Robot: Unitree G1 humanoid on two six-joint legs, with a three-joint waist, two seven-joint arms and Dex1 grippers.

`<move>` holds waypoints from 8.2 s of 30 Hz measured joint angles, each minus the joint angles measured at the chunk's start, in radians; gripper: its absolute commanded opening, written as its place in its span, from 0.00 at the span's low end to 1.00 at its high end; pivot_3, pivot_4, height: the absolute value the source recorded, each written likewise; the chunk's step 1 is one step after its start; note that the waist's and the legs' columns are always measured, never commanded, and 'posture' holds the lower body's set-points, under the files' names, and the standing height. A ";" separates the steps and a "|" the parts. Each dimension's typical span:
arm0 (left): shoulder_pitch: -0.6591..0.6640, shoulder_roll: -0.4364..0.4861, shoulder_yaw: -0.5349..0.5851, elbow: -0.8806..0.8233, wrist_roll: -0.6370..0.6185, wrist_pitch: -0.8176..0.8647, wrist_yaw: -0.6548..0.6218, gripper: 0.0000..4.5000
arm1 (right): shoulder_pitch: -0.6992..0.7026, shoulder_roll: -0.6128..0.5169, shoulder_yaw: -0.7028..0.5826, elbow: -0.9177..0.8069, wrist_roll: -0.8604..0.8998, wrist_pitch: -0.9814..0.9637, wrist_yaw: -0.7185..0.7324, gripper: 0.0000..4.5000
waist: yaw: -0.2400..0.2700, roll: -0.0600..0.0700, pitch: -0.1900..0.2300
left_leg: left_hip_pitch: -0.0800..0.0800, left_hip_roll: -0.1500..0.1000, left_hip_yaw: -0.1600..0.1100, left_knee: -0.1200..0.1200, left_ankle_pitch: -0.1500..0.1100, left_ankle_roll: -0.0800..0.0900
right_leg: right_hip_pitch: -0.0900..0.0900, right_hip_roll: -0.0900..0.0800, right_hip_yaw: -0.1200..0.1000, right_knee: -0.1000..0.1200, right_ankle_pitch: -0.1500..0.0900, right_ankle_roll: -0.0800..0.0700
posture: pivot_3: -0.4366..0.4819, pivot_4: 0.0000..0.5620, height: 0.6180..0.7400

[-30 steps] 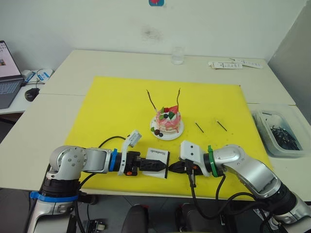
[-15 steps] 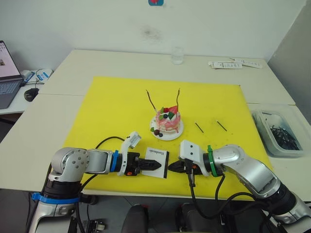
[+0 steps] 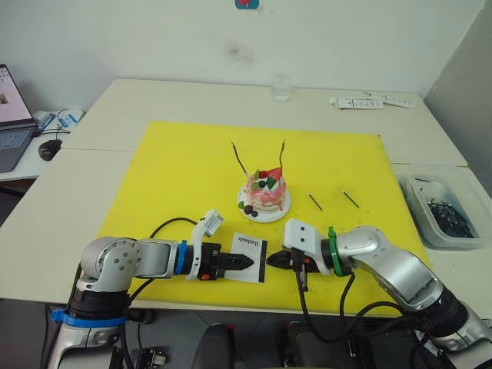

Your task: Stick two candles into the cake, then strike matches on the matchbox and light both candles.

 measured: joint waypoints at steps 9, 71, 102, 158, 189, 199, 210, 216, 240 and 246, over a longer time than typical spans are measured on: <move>-0.016 -0.006 0.016 0.012 -0.008 0.039 -0.025 0.55 | -0.006 0.015 0.012 0.006 -0.017 -0.001 0.001 0.00 | -0.001 0.000 0.000 | 0.001 0.000 -0.001 0.000 0.000 0.000 | 0.000 0.001 -0.001 0.001 0.000 0.000 | 0.48 0.27 1.00; 0.104 0.003 0.144 -0.104 -0.050 -0.035 -0.101 0.00 | 0.077 -0.035 -0.263 -0.188 0.085 -0.057 0.008 0.00 | -0.019 -0.001 0.001 | -0.001 0.002 -0.001 -0.002 0.000 0.000 | -0.001 0.000 -0.001 -0.001 0.000 0.000 | 0.48 0.27 1.00; 0.357 -0.021 0.093 -0.398 0.111 -0.604 -0.087 0.00 | 0.186 0.321 -0.400 0.305 -0.125 -0.416 -0.517 0.91 | -0.019 0.000 0.001 | -0.001 0.001 0.001 -0.001 0.000 0.000 | -0.001 -0.002 0.001 0.000 0.000 -0.001 | 0.48 0.27 1.00; 0.159 -0.055 0.059 -0.237 -0.067 -0.451 0.011 0.00 | 0.337 -0.019 -0.496 -0.363 0.124 -0.057 -0.317 0.00 | -0.018 0.000 0.002 | -0.001 0.000 0.000 0.000 0.000 0.000 | -0.001 -0.001 0.000 0.000 0.000 0.000 | 0.48 0.27 1.00; 0.100 -0.021 -0.056 -0.248 0.094 -0.521 -0.063 0.00 | 0.474 0.228 -0.358 -0.108 -0.044 -0.195 -0.620 0.00 | -0.018 -0.001 0.002 | -0.002 0.000 0.001 -0.001 0.000 0.000 | -0.001 0.000 0.001 -0.001 0.000 0.000 | 0.48 0.27 1.00; 0.133 -0.021 -0.064 -0.249 0.132 -0.541 -0.086 0.00 | 0.500 0.283 -0.363 0.013 -0.082 -0.379 -0.616 0.45 | -0.018 -0.001 0.002 | -0.001 0.001 0.000 -0.001 0.000 0.000 | -0.001 0.000 0.001 0.000 0.000 0.000 | 0.48 0.27 1.00; 0.138 -0.022 -0.064 -0.249 0.139 -0.552 -0.086 0.00 | 0.509 0.292 -0.363 0.050 -0.094 -0.457 -0.593 0.45 | -0.018 -0.001 0.002 | -0.001 0.001 0.000 -0.001 0.000 0.000 | -0.001 0.000 0.001 0.000 0.000 0.000 | 0.48 0.27 1.00; 0.138 -0.022 -0.064 -0.249 0.147 -0.552 -0.087 0.00 | 0.501 0.286 -0.357 0.042 -0.108 -0.423 -0.576 0.45 | -0.018 -0.001 0.002 | -0.001 0.001 0.000 -0.001 0.000 0.000 | -0.001 0.000 0.001 0.000 0.000 0.000 | 0.48 0.27 1.00; 0.124 -0.040 -0.064 -0.252 0.147 -0.536 -0.079 0.00 | 0.490 0.290 -0.351 -0.032 -0.111 -0.292 -0.565 0.01 | -0.018 -0.001 0.001 | -0.001 0.001 0.000 -0.001 0.000 0.000 | -0.001 0.000 0.001 0.000 0.000 -0.001 | 0.48 0.27 1.00; 0.116 -0.065 -0.061 -0.252 0.143 -0.527 -0.050 0.00 | 0.492 0.278 -0.359 -0.041 -0.103 -0.289 -0.543 0.01 | -0.018 -0.001 0.001 | -0.001 0.001 0.000 -0.001 0.000 0.000 | -0.001 0.000 0.001 0.000 0.000 0.000 | 0.48 0.27 1.00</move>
